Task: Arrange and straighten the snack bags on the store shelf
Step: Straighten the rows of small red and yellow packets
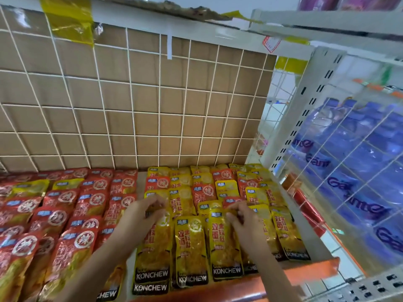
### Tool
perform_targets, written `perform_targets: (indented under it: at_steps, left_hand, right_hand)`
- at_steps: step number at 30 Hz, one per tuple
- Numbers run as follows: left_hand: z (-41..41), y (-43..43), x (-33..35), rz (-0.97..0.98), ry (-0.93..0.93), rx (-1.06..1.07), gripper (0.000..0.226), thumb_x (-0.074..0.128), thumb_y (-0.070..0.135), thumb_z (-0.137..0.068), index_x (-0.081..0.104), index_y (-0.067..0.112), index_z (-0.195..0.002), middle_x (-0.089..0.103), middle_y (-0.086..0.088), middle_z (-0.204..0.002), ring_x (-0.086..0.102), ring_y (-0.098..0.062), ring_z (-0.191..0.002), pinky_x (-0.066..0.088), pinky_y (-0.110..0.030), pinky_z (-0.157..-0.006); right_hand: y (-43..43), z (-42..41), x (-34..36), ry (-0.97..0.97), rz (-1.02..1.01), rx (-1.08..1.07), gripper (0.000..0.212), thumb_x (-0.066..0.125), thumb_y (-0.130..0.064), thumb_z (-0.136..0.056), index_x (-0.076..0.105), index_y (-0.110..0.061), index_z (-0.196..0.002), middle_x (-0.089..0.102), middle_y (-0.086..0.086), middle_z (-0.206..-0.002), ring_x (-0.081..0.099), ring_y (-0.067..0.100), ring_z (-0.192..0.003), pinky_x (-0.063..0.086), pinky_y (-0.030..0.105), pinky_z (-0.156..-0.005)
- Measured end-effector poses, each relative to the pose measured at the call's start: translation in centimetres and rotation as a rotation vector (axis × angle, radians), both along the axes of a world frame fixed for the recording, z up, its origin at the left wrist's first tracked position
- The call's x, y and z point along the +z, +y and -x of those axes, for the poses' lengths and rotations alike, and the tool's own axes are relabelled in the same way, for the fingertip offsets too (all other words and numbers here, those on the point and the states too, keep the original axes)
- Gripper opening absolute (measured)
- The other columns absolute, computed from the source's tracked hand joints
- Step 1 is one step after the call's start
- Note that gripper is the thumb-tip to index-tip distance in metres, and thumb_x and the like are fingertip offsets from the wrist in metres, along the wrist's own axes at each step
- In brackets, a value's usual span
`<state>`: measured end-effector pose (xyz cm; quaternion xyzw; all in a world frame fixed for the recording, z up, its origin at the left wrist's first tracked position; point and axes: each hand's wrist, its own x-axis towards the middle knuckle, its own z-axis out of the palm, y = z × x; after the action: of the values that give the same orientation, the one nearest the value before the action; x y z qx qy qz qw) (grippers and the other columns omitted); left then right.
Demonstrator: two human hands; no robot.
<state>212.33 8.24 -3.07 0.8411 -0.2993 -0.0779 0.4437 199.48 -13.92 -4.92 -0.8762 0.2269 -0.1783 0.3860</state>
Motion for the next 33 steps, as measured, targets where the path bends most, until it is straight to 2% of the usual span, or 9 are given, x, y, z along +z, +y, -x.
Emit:
perform_targets:
  at_steps: [4, 7, 15, 19, 22, 25, 27, 29, 33]
  left_hand:
    - [0.6, 0.2, -0.8, -0.073, -0.038, 0.047, 0.026, 0.066, 0.016, -0.084, 0.056, 0.04, -0.082, 0.064, 0.018, -0.083, 0.06, 0.0, -0.074, 0.047, -0.016, -0.062]
    - [1.1, 0.2, -1.1, -0.064, -0.102, 0.047, 0.019, 0.067, 0.015, -0.083, 0.062, 0.032, -0.088, 0.061, 0.021, -0.09, 0.057, 0.002, -0.083, 0.044, -0.014, -0.068]
    - [1.6, 0.6, -1.4, -0.073, -0.152, 0.069, 0.015, 0.065, 0.017, -0.084, 0.061, 0.029, -0.092, 0.055, 0.02, -0.095, 0.05, 0.005, -0.09, 0.036, -0.006, -0.069]
    - [1.4, 0.3, -1.1, -0.038, -0.189, 0.081, 0.015, 0.063, 0.015, -0.086, 0.062, 0.027, -0.096, 0.053, 0.023, -0.096, 0.052, 0.002, -0.092, 0.038, -0.007, -0.072]
    - [1.2, -0.5, -0.6, -0.038, -0.215, 0.087, 0.014, 0.06, 0.017, -0.088, 0.063, 0.023, -0.1, 0.055, 0.019, -0.1, 0.052, 0.001, -0.093, 0.036, -0.005, -0.07]
    - [0.9, -2.1, 0.2, -0.027, -0.234, 0.052, 0.016, 0.06, 0.016, -0.088, 0.064, 0.021, -0.103, 0.059, 0.014, -0.101, 0.056, -0.003, -0.095, 0.037, -0.005, -0.073]
    - [0.5, -3.7, 0.7, -0.029, -0.238, 0.016, 0.018, 0.058, 0.016, -0.089, 0.064, 0.02, -0.106, 0.061, 0.011, -0.103, 0.057, -0.006, -0.098, 0.044, -0.014, -0.079]
    - [0.2, -5.5, 1.0, -0.068, -0.224, -0.012, 0.02, 0.056, 0.019, -0.091, 0.062, 0.022, -0.11, 0.06, 0.009, -0.11, 0.055, -0.007, -0.103, 0.045, -0.02, -0.085]
    - [-1.0, -9.3, 0.6, -0.311, -0.243, -0.075, 0.033, 0.049, 0.032, -0.094, 0.053, 0.025, -0.126, 0.05, 0.004, -0.133, 0.048, -0.013, -0.12, 0.043, -0.028, -0.096]
  right_hand:
    - [0.0, -0.1, -0.3, -0.012, 0.149, 0.007, 0.011, 0.063, -0.015, -0.086, 0.056, -0.024, -0.087, 0.058, -0.013, -0.078, 0.05, -0.01, -0.069, 0.039, 0.003, -0.06]
    - [-0.1, -0.3, -0.8, -0.057, 0.265, 0.009, 0.006, 0.067, -0.013, -0.083, 0.064, -0.013, -0.088, 0.06, -0.008, -0.083, 0.051, -0.002, -0.069, 0.037, -0.001, -0.064]
    - [0.5, -0.1, -1.3, -0.103, 0.433, 0.011, 0.019, 0.079, -0.018, -0.071, 0.069, -0.016, -0.088, 0.066, 0.001, -0.094, 0.065, 0.019, -0.088, 0.05, 0.022, -0.063]
    - [0.1, 0.3, -1.1, -0.148, 0.381, 0.015, 0.028, 0.061, -0.029, -0.081, 0.065, -0.015, -0.104, 0.062, 0.0, -0.102, 0.063, 0.016, -0.078, 0.051, 0.026, -0.063]
    - [-0.7, 0.8, -0.5, -0.179, 0.386, 0.016, 0.026, 0.065, -0.019, -0.082, 0.064, -0.015, -0.108, 0.063, 0.0, -0.104, 0.059, 0.012, -0.086, 0.05, 0.028, -0.07]
    - [-2.2, 1.0, -0.1, -0.131, 0.38, -0.013, 0.029, 0.065, -0.017, -0.084, 0.062, -0.018, -0.114, 0.062, -0.001, -0.105, 0.06, 0.018, -0.091, 0.05, 0.03, -0.07]
    - [-3.1, 1.0, 0.3, -0.089, 0.361, -0.015, 0.03, 0.063, -0.016, -0.086, 0.061, -0.016, -0.116, 0.062, 0.003, -0.108, 0.061, 0.025, -0.096, 0.053, 0.038, -0.073]
    - [-3.9, 0.7, 0.8, -0.015, 0.376, 0.002, 0.032, 0.06, -0.018, -0.089, 0.059, -0.013, -0.12, 0.06, 0.007, -0.115, 0.057, 0.028, -0.106, 0.05, 0.041, -0.085]
    - [-4.8, -0.2, 1.9, 0.197, 0.47, 0.083, 0.035, 0.045, -0.029, -0.097, 0.049, -0.019, -0.13, 0.05, 0.001, -0.132, 0.043, 0.02, -0.124, 0.036, 0.034, -0.102]
